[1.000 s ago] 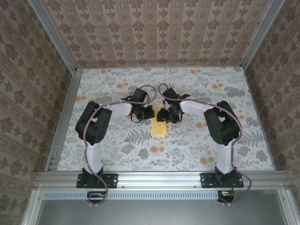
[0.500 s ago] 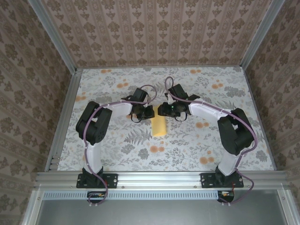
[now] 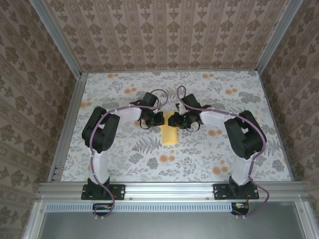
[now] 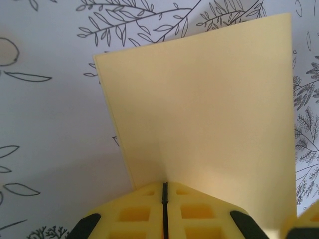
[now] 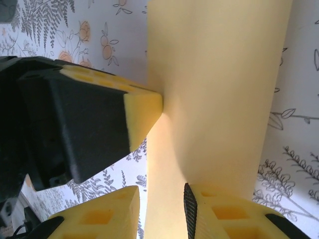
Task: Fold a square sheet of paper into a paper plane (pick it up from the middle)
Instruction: Fold the square sheet of paper in half at the center of the table.
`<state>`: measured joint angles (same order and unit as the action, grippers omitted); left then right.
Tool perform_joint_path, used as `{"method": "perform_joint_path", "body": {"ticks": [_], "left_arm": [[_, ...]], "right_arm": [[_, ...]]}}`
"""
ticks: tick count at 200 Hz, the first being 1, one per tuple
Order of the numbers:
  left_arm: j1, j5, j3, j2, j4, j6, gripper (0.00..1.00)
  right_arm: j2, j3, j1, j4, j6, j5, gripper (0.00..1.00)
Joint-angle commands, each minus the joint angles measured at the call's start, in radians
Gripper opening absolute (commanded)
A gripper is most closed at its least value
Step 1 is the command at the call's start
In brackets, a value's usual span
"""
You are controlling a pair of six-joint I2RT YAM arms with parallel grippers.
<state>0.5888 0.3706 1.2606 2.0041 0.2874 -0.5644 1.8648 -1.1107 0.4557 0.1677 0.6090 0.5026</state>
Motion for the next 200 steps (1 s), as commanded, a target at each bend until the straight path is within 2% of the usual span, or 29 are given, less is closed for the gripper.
{"method": "perform_joint_path", "body": {"ticks": [1, 94, 200], "left_arm": [[0.003, -0.029, 0.014, 0.053, 0.083, 0.055, 0.08], [0.003, -0.030, 0.053, 0.062, 0.111, 0.088, 0.09], [0.003, -0.049, 0.067, 0.079, 0.135, 0.093, 0.09]], "right_arm": [[0.029, 0.027, -0.007, -0.050, 0.021, 0.053, 0.31], [0.057, 0.049, -0.020, -0.077, 0.030, 0.066, 0.32], [0.086, 0.048, -0.022, -0.024, 0.018, 0.001, 0.31]]}}
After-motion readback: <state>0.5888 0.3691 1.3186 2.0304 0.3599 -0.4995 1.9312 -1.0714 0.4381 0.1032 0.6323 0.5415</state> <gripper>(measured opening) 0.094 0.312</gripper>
